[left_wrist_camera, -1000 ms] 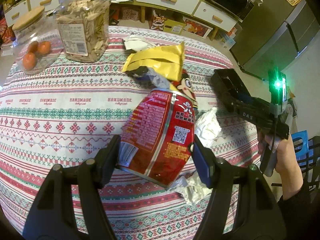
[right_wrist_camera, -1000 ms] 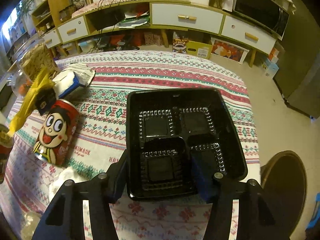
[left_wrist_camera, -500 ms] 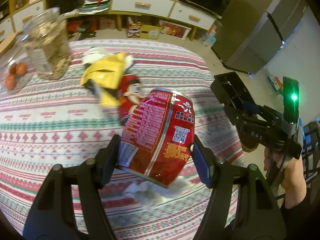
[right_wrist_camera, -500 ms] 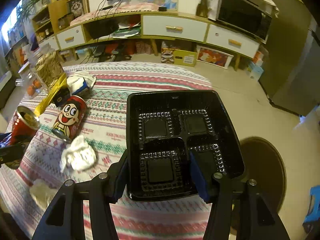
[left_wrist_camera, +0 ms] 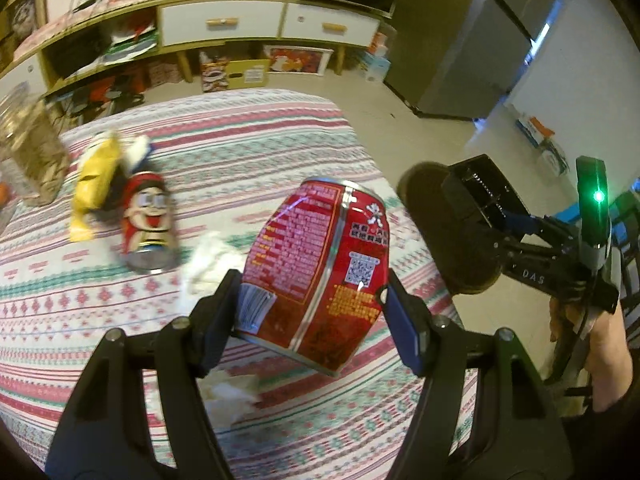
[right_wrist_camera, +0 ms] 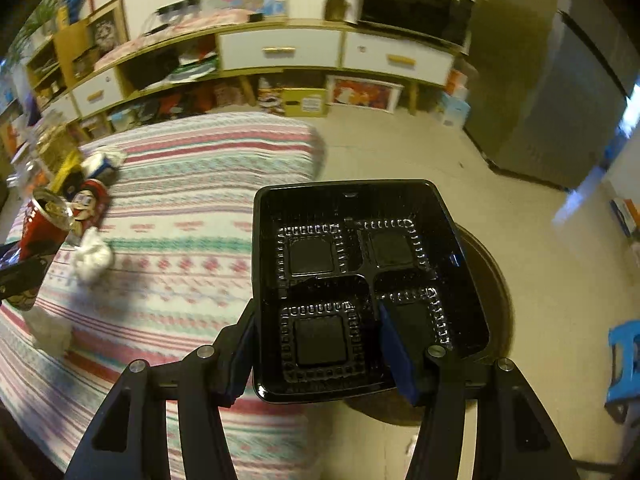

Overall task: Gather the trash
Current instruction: 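Open the left tool over the bin while the right tool releases the black tray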

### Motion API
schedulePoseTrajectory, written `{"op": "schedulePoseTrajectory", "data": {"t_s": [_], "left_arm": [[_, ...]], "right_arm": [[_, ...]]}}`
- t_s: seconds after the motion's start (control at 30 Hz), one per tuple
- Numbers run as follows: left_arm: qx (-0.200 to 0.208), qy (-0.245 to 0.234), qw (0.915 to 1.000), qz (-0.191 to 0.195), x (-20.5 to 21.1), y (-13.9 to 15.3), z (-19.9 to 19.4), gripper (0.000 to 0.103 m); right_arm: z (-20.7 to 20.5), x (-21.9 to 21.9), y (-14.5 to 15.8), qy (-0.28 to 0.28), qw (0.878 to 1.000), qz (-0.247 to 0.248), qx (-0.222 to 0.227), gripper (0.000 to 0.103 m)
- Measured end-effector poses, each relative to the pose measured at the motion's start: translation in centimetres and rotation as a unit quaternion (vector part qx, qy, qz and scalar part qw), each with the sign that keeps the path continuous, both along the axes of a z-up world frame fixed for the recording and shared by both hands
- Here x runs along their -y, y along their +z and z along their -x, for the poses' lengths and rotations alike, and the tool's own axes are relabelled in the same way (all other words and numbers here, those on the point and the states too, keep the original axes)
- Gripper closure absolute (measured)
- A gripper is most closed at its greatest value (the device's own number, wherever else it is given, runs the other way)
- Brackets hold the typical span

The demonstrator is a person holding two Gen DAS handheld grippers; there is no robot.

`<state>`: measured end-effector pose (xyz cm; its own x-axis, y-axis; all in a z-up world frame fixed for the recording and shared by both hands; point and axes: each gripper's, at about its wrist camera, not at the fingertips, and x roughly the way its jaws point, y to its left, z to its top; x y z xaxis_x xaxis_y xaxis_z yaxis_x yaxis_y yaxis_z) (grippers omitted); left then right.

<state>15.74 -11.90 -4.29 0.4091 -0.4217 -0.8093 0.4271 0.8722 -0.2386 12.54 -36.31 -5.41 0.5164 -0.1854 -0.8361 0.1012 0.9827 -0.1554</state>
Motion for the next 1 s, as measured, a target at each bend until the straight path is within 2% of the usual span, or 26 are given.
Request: {"op": "schedulePoseTrajectory", "data": {"t_s": [0.23,0.47,0.5,0.57,0.6,0.77,1.0], "left_arm": [[0.010,-0.045,0.9988,-0.016,5.4,-0.4,1.0,0.034],[0.013,-0.081,0.9960,-0.035,10.1,-1.1,1.1,0.034],[0.011,-0.082,0.9959,-0.036,10.6,-1.1,1.1,0.034],[0.006,-0.083,0.9960,-0.032,11.7,-1.2,0.8,0.034],[0.004,-0.084,0.9960,-0.030,12.2,-1.2,0.5,0.034],[0.010,-0.098,0.9943,-0.040,15.1,-1.2,0.5,0.034],[0.006,-0.117,0.9923,-0.042,18.8,-2.3,0.0,0.034]], "right_arm": [[1.8,6.1,-1.6,-0.040,0.999,0.001,-0.026,0.044],[1.5,8.2,-2.9,-0.039,0.999,-0.001,-0.030,0.042],[1.3,8.3,-2.9,-0.039,0.999,-0.002,-0.023,0.040],[1.2,8.4,-2.8,-0.045,0.999,-0.007,-0.020,0.025],[1.2,8.4,-2.7,-0.047,0.999,-0.010,-0.019,0.022],[2.3,9.2,-1.7,-0.063,0.998,-0.015,-0.018,0.021],[5.8,12.0,0.6,-0.115,0.993,-0.037,0.002,0.021]]}}
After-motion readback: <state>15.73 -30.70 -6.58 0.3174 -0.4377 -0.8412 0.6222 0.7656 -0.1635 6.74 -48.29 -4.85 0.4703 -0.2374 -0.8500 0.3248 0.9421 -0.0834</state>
